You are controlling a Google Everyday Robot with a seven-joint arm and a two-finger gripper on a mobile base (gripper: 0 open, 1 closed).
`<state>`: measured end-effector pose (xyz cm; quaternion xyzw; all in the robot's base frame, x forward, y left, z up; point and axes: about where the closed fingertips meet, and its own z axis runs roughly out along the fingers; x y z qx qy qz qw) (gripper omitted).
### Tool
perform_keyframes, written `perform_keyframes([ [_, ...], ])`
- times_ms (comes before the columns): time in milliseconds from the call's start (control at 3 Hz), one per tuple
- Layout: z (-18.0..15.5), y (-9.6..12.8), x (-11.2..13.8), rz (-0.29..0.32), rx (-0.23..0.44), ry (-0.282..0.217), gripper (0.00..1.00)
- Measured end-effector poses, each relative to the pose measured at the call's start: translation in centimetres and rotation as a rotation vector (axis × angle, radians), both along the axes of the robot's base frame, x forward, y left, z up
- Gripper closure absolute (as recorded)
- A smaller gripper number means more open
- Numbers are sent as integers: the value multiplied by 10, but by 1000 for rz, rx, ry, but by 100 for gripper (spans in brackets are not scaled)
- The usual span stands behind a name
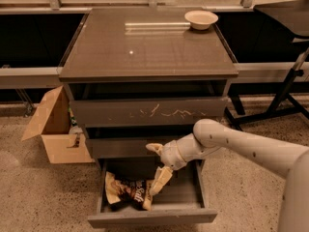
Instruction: Pick brown chip bag from bottom drawer and place on counter
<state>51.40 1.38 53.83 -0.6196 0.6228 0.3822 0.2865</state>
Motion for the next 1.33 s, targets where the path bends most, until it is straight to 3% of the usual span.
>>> perform_keyframes([
  [333, -50, 27, 4, 43, 17, 79, 0],
  [1000, -55, 31, 4, 58, 18, 85, 0],
  [1333, -91, 47, 15, 93, -45, 119, 0],
])
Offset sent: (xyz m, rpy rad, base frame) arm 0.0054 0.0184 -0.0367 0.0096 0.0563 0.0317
